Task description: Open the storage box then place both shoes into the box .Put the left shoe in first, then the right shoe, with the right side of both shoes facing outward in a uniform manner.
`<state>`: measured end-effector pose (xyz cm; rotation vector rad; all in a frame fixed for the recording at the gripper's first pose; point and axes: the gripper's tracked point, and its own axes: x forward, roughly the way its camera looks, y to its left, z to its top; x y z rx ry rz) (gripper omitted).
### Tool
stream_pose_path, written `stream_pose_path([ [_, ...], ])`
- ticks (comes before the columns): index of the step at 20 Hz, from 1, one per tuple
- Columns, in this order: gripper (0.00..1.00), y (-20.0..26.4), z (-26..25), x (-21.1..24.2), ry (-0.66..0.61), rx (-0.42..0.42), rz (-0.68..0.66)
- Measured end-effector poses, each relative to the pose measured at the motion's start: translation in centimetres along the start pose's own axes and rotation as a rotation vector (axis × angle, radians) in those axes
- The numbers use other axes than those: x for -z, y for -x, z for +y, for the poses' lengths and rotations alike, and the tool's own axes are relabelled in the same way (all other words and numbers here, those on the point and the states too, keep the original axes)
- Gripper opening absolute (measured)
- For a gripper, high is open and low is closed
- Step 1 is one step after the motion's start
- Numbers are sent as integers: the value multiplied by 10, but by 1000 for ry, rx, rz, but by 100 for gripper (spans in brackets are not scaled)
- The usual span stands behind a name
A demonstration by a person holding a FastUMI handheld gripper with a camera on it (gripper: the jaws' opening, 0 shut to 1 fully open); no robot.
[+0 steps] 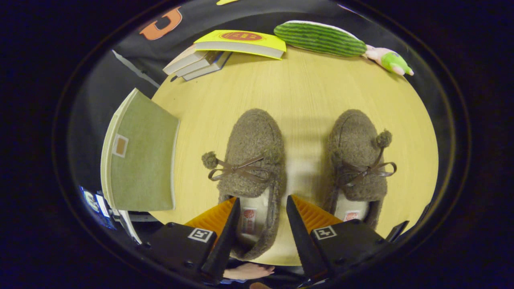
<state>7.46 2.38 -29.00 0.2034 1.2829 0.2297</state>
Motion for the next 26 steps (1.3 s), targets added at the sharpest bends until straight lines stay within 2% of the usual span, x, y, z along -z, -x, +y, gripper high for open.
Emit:
stream_pose_path([
  [4, 39, -4, -5, 0, -70, -18, 5],
  [7, 31, -7, -10, 5, -117, -37, 25],
  [12, 8, -1, 1, 13, -206, -104, 38],
  [19, 6, 21, 29, 4, -273, -198, -76],
  [22, 6, 51, 48, -1, -304, -247, -135],
  [26, 6, 103, 83, -18, -274, -307, -222],
])
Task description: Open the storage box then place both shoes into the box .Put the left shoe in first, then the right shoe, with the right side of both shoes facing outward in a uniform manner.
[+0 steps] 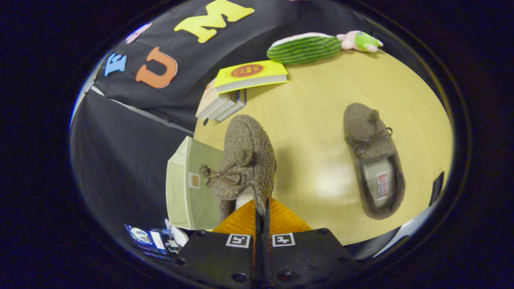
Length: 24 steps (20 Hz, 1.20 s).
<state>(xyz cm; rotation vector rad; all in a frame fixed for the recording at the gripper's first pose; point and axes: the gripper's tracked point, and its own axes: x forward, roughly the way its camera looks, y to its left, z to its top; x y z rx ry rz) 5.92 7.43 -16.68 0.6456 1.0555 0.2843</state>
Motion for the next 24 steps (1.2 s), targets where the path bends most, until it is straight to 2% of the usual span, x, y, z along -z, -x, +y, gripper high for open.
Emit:
stream_pose_path([
  [6, 6, 40, 92, -23, 83, -95, -103],
  [10, 6, 35, 145, -9, 126, -108, -68],
  [13, 6, 18, 193, 6, 135, -163, -28],
  [19, 6, -44, 254, 32, 113, -174, 7],
  [21, 6, -66, 263, 55, 104, -166, 34],
  [24, 6, -99, 262, 80, 120, -101, 50],
])
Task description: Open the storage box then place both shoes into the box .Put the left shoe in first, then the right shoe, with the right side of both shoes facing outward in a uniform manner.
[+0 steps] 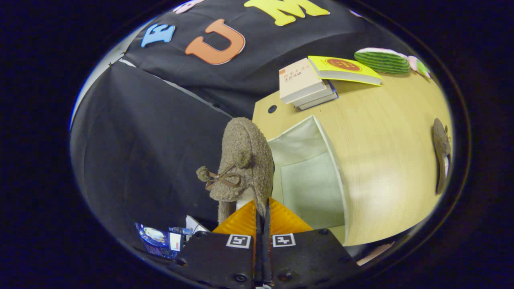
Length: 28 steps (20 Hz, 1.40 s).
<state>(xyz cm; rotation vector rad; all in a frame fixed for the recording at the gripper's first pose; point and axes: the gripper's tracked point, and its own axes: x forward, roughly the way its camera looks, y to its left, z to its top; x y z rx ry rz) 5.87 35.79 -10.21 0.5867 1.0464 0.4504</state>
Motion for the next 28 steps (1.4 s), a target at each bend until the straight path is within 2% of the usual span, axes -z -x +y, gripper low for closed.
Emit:
stream_pose_path([
  [7, 6, -35, -10, 28, -77, 54, 24],
  [11, 10, -42, -8, 18, -137, 9, 56],
  [13, 20, -41, -8, 10, -132, -14, 42],
  [14, 31, -40, -9, 9, -135, -25, 41],
  [15, 34, -34, -6, 6, -150, -48, 31],
  [18, 53, -17, -3, 2, -124, -75, 19],
  [20, 64, -4, -13, -9, -52, -26, -31],
  [24, 79, 35, -31, -36, 163, 105, -187],
  [26, 83, 65, -45, -45, 234, 164, -219],
  [28, 84, 101, -72, -54, 305, 250, -243],
])
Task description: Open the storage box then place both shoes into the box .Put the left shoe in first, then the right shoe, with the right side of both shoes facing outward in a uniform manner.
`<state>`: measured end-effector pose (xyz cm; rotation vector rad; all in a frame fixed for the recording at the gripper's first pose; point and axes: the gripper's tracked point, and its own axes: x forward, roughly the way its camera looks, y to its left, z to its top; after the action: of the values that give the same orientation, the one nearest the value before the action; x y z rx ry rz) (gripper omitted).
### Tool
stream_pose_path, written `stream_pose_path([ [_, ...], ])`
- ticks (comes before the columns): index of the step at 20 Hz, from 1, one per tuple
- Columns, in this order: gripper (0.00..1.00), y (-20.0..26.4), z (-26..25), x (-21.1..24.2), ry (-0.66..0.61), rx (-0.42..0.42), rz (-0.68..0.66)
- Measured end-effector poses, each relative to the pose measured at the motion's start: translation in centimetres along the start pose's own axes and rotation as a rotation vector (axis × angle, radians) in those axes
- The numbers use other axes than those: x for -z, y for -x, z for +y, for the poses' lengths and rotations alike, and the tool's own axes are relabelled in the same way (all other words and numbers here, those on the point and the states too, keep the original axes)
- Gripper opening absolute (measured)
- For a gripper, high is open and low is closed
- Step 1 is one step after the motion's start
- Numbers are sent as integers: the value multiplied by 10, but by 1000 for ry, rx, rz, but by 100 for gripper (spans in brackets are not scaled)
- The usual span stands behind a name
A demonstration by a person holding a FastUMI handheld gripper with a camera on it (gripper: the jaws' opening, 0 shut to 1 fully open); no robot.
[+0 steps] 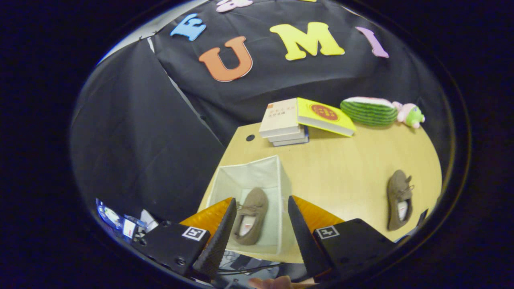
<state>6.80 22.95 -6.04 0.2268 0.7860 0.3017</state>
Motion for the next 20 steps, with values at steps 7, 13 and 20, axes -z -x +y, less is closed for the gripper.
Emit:
stream_pose_path([
  [7, 93, 55, -180, 3, 142, 328, 76],
  [13, 93, 66, -292, 52, 57, 419, 271],
  [20, 93, 32, -368, 87, -21, 437, 403],
])
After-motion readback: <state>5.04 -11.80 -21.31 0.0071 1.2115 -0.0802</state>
